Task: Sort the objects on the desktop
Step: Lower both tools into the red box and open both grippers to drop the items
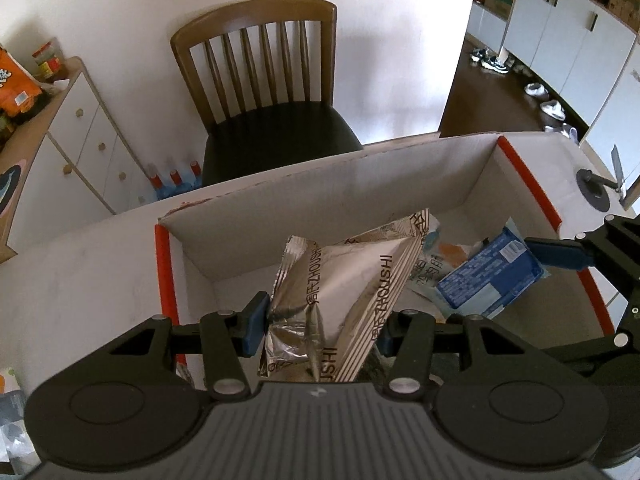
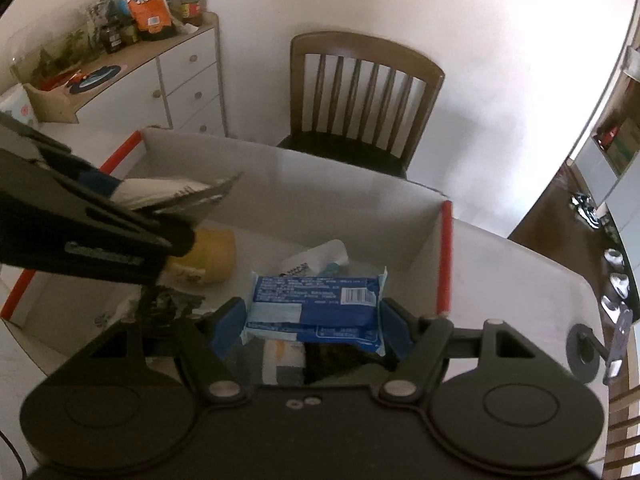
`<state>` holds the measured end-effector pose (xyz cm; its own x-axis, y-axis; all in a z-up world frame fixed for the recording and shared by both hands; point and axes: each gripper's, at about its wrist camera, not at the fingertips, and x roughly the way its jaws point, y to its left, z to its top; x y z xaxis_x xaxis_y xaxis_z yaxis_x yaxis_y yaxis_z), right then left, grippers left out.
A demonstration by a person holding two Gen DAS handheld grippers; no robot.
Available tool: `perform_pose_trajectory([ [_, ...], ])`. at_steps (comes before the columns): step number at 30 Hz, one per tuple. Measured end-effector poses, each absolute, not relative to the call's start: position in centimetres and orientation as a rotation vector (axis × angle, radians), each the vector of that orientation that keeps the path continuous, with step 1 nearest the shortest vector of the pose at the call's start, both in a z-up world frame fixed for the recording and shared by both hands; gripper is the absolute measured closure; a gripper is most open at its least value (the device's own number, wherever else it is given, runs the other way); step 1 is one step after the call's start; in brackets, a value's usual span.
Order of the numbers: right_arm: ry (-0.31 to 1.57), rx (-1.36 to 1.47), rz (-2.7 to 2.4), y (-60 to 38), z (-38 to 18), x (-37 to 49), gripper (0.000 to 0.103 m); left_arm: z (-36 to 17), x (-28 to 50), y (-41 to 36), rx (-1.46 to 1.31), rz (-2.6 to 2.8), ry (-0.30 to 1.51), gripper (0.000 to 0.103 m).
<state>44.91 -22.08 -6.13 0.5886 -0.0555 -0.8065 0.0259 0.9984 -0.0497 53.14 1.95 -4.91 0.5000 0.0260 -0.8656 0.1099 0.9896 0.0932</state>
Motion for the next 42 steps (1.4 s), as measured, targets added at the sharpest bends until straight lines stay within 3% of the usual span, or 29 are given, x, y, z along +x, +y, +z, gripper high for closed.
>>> perform_pose_trajectory([
  [24, 1.015, -0.045, -0.061, -22.4, -9.3, 47.2, 0.03, -7.6, 54.4, 2.2, 0.171, -0.04, 1.083, 0.051],
  [34, 1.028, -0.018, -0.067, -22.8, -9.2, 47.2, 0.022, -7.5, 54.3, 2.3, 0.158, -0.044, 1.088, 0.049],
  [38, 1.02, -0.027, -0.055, -22.7, -9.0, 46.8, 0.021, -7.2, 54.1, 2.3, 0.142, -0.043, 1.08, 0.039],
  [42, 1.018, -0.029, -0.039, -22.6, -8.6, 46.3, 0.019, -6.5, 53.9, 2.3, 0.129, -0.051, 1.061, 0.038],
])
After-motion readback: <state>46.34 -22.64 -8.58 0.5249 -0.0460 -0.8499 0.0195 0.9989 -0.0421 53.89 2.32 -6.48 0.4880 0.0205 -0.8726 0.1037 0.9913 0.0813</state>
